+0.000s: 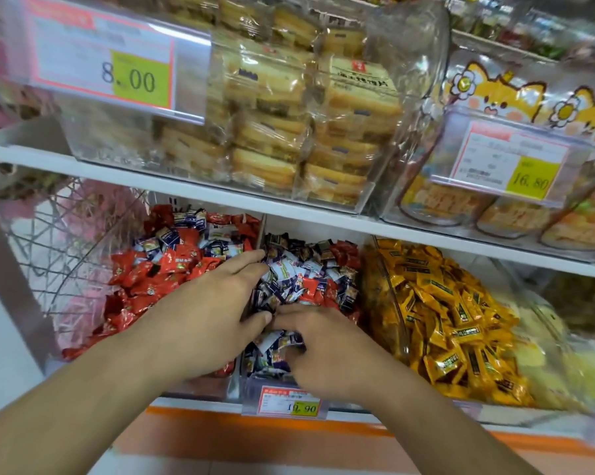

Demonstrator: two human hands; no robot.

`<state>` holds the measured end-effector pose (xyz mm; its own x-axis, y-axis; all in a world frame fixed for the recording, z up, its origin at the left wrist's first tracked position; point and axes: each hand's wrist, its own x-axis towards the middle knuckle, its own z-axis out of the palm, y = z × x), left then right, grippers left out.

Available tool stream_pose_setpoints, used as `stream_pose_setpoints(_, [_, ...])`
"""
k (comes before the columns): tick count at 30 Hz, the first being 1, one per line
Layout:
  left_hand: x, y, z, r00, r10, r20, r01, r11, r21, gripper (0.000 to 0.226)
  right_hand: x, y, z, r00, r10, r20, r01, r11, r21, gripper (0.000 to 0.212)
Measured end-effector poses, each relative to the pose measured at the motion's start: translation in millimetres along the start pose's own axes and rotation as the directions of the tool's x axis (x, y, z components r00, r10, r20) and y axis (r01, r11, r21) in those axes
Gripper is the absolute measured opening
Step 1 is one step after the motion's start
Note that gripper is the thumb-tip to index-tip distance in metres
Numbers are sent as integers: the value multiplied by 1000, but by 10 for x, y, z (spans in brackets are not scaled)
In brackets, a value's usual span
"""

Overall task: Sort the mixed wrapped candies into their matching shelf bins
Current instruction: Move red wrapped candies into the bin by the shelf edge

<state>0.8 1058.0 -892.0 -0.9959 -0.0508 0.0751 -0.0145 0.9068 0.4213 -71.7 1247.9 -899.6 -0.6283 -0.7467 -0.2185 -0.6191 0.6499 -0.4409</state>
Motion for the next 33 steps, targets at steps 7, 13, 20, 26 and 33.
stream_pose_setpoints(7, [-3, 32, -23, 1000, -10, 4, 10, 1000, 2, 73, 74, 226, -249, 923, 99, -371, -84, 995, 56, 35])
stream_pose_setpoints(13, [-18, 29, -29, 1000, 0, -11, 0, 1000, -15, 72, 403, 504, -161, 924, 205, -322, -223, 975, -19, 60])
stream_pose_setpoints(20, [-23, 58, -47, 1000, -20, 6, 20, 999, -32, 74, 436, 539, -110, 907, 232, -352, -264, 964, -43, 38])
stream_pose_setpoints(26, [-34, 95, -69, 999, -32, 20, 33, 999, -31, 74, 415, 519, -108, 883, 222, -413, -265, 963, -50, 21])
stream_pose_setpoints(33, [-43, 100, -75, 999, -27, 23, 27, 999, -30, 74, 409, 523, -146, 858, 226, -462, -287, 956, -65, 22])
